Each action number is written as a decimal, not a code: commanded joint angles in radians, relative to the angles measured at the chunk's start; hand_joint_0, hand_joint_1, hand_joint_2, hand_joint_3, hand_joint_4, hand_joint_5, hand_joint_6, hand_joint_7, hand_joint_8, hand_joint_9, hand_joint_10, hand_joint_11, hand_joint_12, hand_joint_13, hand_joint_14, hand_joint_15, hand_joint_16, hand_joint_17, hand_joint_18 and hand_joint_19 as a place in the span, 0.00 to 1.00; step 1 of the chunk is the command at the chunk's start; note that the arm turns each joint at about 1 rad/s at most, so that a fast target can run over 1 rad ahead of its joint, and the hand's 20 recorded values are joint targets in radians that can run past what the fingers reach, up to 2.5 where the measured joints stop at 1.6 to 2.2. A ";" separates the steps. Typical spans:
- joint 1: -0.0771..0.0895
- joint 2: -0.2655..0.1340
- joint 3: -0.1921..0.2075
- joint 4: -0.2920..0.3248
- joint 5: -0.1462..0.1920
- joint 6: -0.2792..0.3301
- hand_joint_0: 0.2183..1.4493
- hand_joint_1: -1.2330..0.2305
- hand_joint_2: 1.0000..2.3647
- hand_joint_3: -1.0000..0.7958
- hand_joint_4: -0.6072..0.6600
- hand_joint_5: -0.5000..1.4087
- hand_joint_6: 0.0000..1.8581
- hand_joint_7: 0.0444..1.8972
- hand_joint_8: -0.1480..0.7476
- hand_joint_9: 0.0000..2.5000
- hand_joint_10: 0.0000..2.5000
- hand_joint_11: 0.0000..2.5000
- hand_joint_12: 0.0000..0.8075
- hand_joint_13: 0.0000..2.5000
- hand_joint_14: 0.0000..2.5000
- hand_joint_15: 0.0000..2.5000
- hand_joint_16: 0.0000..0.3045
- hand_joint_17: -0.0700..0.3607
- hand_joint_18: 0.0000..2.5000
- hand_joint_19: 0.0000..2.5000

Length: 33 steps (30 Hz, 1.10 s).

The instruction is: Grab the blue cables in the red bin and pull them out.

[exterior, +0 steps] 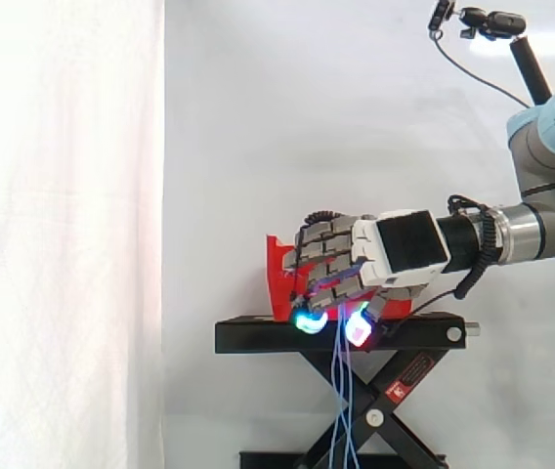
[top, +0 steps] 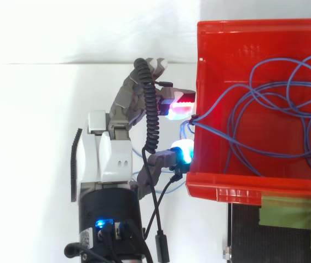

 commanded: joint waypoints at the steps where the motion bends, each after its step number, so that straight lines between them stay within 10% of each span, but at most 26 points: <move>1: -0.001 0.000 0.000 -0.001 0.000 0.000 0.43 0.13 0.00 0.00 0.45 0.69 0.02 0.42 0.43 0.34 0.01 0.26 0.41 0.21 0.00 0.09 0.15 0.40 0.17 0.13; 12: -0.002 0.000 0.000 -0.001 0.000 0.000 0.44 0.15 0.00 0.00 0.44 0.73 0.01 0.44 0.42 0.36 0.01 0.26 0.41 0.22 0.00 0.10 0.15 0.40 0.18 0.14; 24: -0.007 0.000 0.000 -0.002 0.000 0.000 0.45 0.18 0.00 0.00 0.42 0.73 0.24 0.38 0.42 0.39 0.01 0.28 0.40 0.24 0.00 0.11 0.14 0.39 0.20 0.15; 31: -0.007 0.000 0.000 -0.002 0.000 0.000 0.45 0.20 0.00 0.00 0.43 0.75 0.23 0.39 0.42 0.39 0.01 0.27 0.40 0.25 0.00 0.11 0.14 0.39 0.20 0.15; 33: -0.007 0.000 0.000 -0.002 -0.002 0.000 0.45 0.20 0.00 0.00 0.44 0.77 0.07 0.45 0.42 0.39 0.01 0.27 0.40 0.25 0.01 0.11 0.14 0.39 0.20 0.15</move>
